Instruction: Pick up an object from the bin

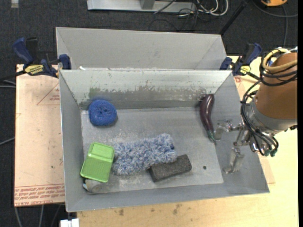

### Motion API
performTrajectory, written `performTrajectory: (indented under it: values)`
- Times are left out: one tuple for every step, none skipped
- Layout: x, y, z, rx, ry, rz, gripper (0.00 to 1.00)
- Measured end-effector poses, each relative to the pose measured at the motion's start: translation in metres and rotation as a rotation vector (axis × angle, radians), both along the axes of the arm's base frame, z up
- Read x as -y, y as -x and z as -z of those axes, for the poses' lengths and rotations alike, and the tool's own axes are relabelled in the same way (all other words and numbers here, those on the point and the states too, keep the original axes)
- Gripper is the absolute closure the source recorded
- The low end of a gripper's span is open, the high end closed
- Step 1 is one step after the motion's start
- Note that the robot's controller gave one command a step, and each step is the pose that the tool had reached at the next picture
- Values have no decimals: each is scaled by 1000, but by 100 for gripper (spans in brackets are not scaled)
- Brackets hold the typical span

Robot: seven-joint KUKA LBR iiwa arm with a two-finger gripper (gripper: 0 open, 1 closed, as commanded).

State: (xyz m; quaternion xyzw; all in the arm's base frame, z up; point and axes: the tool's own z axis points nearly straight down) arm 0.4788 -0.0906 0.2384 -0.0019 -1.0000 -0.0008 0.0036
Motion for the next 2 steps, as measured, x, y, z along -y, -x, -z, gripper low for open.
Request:
performTrajectory:
  values:
    - [-1,-1,-4,8,1,-4,0]
    - [-33,-9,72,13,2,-81,0]
